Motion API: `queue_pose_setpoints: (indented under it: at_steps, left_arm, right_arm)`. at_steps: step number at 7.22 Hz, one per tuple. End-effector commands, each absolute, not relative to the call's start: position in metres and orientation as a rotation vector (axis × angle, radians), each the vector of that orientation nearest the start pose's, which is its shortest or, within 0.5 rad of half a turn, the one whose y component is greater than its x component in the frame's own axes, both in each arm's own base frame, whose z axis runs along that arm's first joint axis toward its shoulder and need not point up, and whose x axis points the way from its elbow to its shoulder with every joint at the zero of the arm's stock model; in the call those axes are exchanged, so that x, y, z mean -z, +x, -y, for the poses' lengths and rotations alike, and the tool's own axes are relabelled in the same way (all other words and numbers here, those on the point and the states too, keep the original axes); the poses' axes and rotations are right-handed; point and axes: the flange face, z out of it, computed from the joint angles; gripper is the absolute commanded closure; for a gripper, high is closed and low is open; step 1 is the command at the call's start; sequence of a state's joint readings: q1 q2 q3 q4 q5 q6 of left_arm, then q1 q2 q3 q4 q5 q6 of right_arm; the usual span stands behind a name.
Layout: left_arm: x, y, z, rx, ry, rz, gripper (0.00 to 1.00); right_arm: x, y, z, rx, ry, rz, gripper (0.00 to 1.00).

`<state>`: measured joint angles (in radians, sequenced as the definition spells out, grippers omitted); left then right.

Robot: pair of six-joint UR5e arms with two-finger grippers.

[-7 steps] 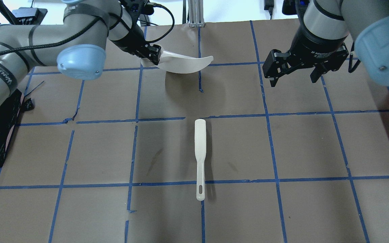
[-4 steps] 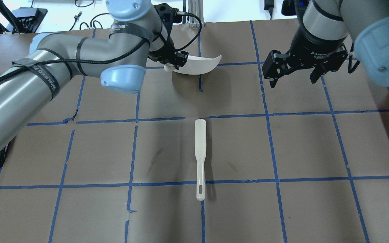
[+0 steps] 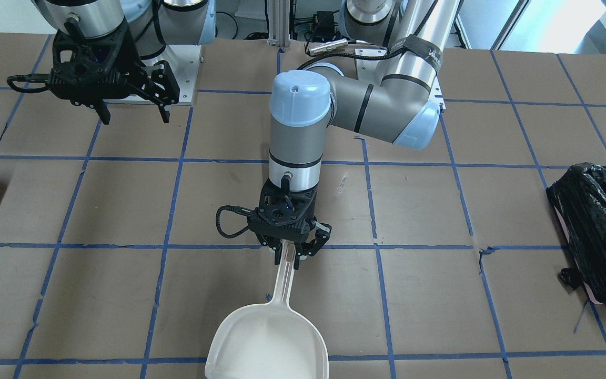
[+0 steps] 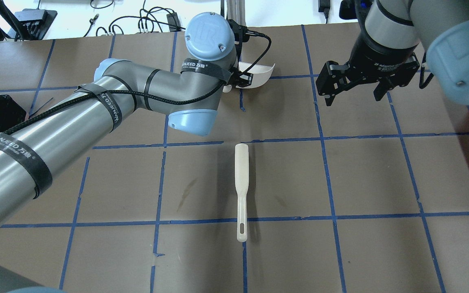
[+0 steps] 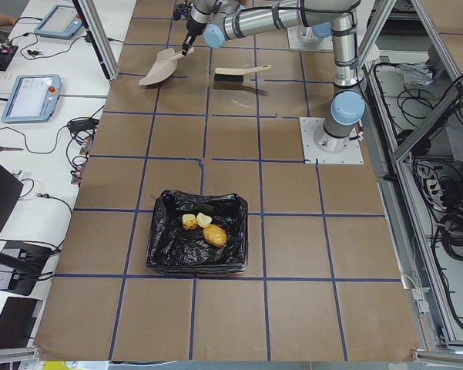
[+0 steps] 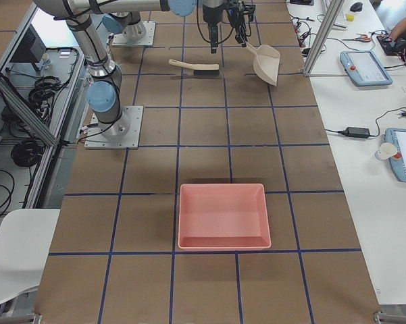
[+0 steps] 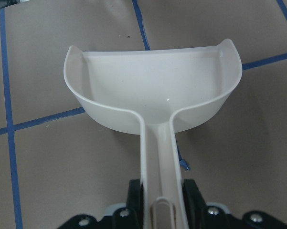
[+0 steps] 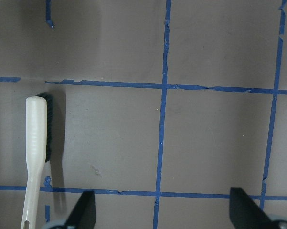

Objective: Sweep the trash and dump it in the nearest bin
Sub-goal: 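Lower the empty dustpan onto the table with the left gripper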

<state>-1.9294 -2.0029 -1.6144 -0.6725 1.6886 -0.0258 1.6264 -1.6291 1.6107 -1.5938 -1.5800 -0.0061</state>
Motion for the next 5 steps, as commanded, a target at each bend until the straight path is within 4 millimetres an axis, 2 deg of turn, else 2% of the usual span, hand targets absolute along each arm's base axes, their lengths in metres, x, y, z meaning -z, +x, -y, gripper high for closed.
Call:
queue_pose_setpoints:
  at_steps: [1, 2, 4, 5]
  left_arm:
    - [-0.296, -0.341, 0.559, 0.704, 0.499, -2.981, 0.93]
    - [-0.288, -0.340, 0.554, 0.717, 0.509, -2.978, 0.93]
    - [-0.295, -0.339, 0.551, 0.727, 0.492, -2.989, 0.92]
    - [-0.291, -0.339, 0.549, 0.714, 0.485, -2.995, 0.92]
  right_arm:
    - [-0.498, 0.159, 0.463, 0.063, -0.099, -3.146, 0.00]
    - [-0.498, 0.159, 0.463, 0.063, -0.099, -3.148, 0.00]
    - [-0.498, 0.159, 0.463, 0.058, -0.099, -3.148, 0.00]
    - [-0.496, 0.159, 0.464, 0.054, -0.099, -3.148, 0.00]
